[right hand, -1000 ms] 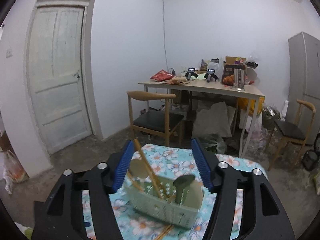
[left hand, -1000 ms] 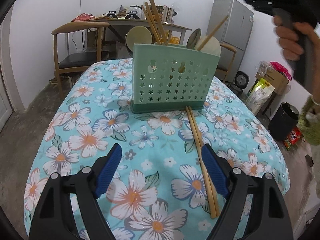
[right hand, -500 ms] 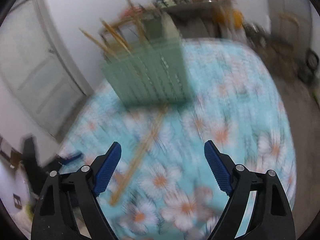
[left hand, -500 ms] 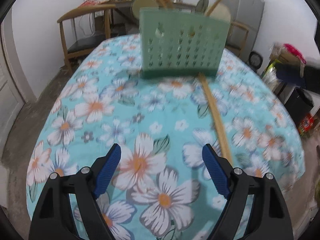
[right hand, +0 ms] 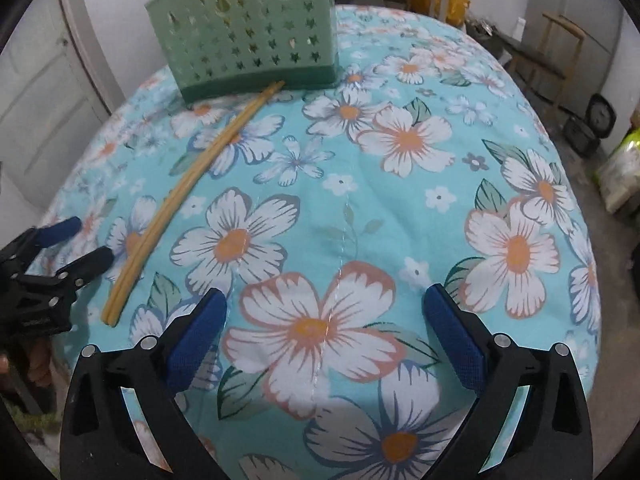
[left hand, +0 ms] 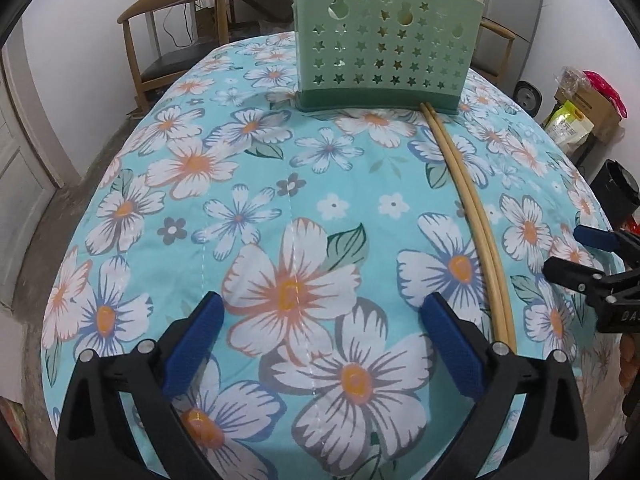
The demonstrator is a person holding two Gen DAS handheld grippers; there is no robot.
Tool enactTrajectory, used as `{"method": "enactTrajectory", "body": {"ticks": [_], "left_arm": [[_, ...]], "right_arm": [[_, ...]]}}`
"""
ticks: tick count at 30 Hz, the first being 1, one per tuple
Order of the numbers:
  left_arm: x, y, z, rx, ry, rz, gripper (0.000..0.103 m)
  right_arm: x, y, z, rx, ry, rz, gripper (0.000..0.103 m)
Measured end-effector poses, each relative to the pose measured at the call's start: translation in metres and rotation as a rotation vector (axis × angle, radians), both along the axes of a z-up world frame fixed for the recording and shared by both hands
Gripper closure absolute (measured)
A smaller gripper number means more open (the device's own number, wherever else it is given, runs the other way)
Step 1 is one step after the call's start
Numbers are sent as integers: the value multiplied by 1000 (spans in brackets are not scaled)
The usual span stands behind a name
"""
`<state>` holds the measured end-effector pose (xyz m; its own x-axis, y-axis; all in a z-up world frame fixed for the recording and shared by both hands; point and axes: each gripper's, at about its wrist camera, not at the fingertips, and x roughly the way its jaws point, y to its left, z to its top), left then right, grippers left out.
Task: Organize utensils
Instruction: 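Move both open tools down toward the remaining chopsticks on the cloth, then grasp a remaining wooden chopstick with the right tool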
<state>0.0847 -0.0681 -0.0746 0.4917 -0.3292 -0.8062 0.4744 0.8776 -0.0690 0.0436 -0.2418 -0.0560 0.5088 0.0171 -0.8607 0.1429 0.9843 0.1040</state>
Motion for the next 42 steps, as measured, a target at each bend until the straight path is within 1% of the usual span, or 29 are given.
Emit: {"method": "enactTrajectory", "body": {"ticks": [3, 4, 5, 7, 9, 11, 12, 13, 14, 15, 16, 17, 19, 20, 22, 27, 32, 37, 42], "left_arm": [[0, 1, 0, -4, 0, 4, 6], [0, 0, 0, -1, 1, 5, 6], [0, 0, 0, 2, 2, 5, 6], [0, -1, 0, 6, 1, 4, 6], [0, 0, 0, 4, 2, 2, 6], [1, 0, 0, 3, -1, -2, 6], [1, 0, 0, 3, -2, -3, 6], [0, -1, 0, 5, -5, -6, 6], [0, -1, -1, 7, -7, -8, 6], [0, -1, -1, 7, -9, -9, 6], [-1, -1, -1, 7, -10, -10, 6], [-1, 0, -1, 6, -12, -12, 6], [-2, 0, -1, 6, -16, -17, 6], [-2, 0, -1, 7, -20, -19, 6], [-4, 0, -2, 7, -25, -23, 6], [-5, 0, -2, 8, -31, -24, 6], [-5, -1, -1, 19, -32, -33, 6], [-6, -4, -2, 44, -39, -24, 6], [-4, -4, 2, 53, -23, -31, 6]], "right_arm": [[-6, 0, 2, -6, -10, 44, 8], [-9, -2, 5, 9, -7, 46, 8], [-10, -3, 8, 37, -11, 44, 8], [-9, -5, 23, 136, -54, 31, 8], [-6, 1, 34, 223, -116, 67, 8], [6, 10, 36, 306, -136, 116, 14], [10, 14, 35, 339, -128, 128, 22], [18, 20, 30, 383, -104, 134, 33], [27, 24, 25, 420, -71, 131, 39], [32, 25, 19, 443, -47, 127, 51], [36, 27, 15, 459, -25, 123, 57], [42, 29, 9, 474, 0, 115, 60], [48, 31, 5, 489, 21, 110, 67], [49, 31, 4, 494, 24, 108, 69], [51, 33, 2, 513, 30, 100, 78], [59, 30, -8, 570, 43, 84, 91], [53, 20, -11, 643, 33, 56, 96], [42, 4, -13, 670, 24, 14, 99], [24, -13, -12, 657, 20, -31, 99]]}}
